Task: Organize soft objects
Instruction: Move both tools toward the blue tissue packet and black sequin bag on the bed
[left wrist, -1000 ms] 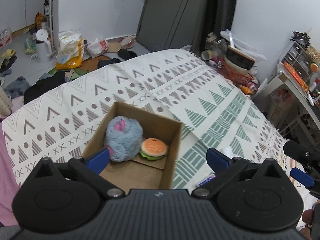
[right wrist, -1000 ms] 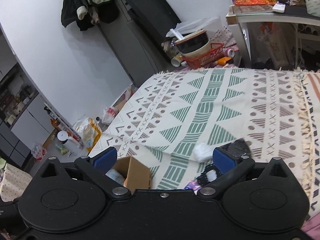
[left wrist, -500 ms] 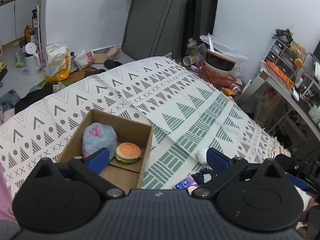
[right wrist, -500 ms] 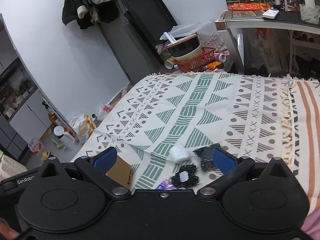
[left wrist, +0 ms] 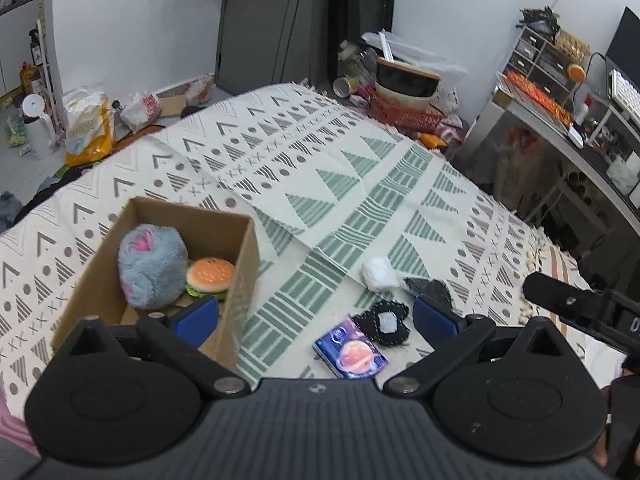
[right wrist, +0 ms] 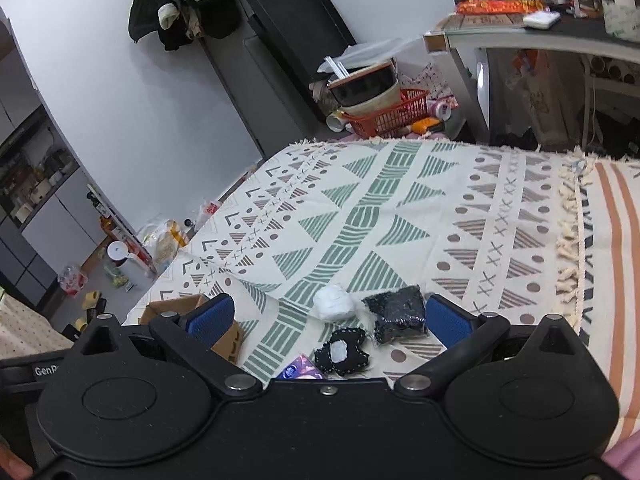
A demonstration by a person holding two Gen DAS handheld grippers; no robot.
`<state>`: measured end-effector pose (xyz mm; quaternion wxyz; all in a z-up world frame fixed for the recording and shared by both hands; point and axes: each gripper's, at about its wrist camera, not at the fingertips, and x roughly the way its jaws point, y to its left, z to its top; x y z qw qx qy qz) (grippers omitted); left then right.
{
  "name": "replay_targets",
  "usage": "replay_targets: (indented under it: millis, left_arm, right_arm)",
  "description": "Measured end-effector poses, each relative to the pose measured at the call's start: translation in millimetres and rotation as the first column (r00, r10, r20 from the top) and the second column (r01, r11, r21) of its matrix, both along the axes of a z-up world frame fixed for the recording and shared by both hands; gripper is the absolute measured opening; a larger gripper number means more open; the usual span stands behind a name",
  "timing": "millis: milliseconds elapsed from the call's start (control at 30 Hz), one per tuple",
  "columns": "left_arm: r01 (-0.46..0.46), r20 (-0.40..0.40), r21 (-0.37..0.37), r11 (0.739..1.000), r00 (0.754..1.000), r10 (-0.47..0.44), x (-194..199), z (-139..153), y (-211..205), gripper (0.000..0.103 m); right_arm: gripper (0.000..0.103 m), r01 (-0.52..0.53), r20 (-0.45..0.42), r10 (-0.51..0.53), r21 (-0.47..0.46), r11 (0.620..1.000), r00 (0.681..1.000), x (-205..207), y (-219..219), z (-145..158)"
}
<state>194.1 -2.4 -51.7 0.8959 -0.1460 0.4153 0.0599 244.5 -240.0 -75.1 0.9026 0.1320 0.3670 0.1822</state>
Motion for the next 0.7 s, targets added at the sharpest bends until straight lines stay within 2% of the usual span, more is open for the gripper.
replay_targets:
  millis: [233,467,700]
  left_arm:
    - [-0.02,-0.07,0.0,1.0,0.997,0.02,9,-20,-14,0.102]
    - [-0.034,-0.089,0.0,0.999,0.995,0.034,19,-40,-30,0.102]
    - [-0.043,-0.11,-0.029,0.999,0.993,0.039,32,-60,-41,0.099]
  right_arm:
    - [0.103,0.021,-0.029,-0.02,0.05,0.999,0.999,8,-19,-18]
    - [0.103,0.071,-0.102,-0.062,0.091,0.993,0.993,21,-35,-37]
    - [0.102,0.092,-0.133,-0.077,0.108,0.99,0.988,32,-44,-50]
